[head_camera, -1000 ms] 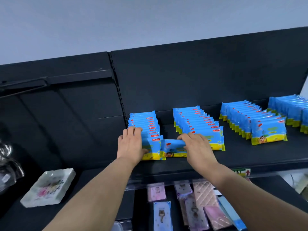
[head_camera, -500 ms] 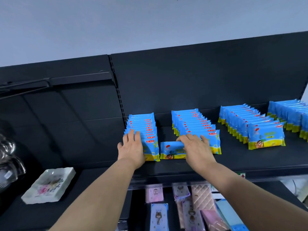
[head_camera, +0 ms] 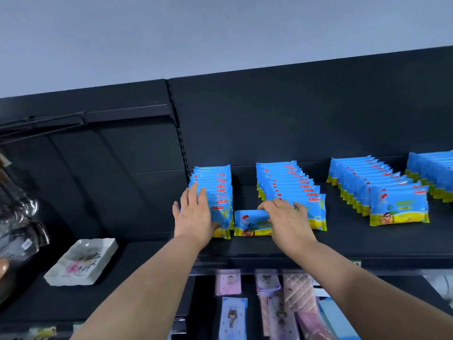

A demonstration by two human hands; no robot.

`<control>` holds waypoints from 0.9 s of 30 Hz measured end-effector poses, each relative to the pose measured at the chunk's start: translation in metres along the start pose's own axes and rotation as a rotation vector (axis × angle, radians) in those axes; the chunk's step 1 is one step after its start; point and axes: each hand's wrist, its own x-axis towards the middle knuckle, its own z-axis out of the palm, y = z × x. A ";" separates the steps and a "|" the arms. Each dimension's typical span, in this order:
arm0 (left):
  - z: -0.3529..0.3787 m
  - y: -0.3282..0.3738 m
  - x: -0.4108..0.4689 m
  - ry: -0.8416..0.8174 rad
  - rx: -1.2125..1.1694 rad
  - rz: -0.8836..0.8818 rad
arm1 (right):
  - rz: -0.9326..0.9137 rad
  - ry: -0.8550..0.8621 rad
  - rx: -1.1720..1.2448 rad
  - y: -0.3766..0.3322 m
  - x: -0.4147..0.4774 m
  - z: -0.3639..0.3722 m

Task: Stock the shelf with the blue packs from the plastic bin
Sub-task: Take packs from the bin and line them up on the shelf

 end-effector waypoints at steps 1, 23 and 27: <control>-0.002 0.008 0.000 0.060 -0.023 0.061 | 0.006 0.009 0.002 0.005 -0.002 -0.003; 0.031 0.159 -0.010 -0.219 -0.351 0.002 | 0.320 -0.045 0.122 0.105 -0.027 0.005; 0.043 0.162 -0.008 -0.249 -0.422 -0.061 | 0.323 -0.071 0.199 0.109 -0.022 0.012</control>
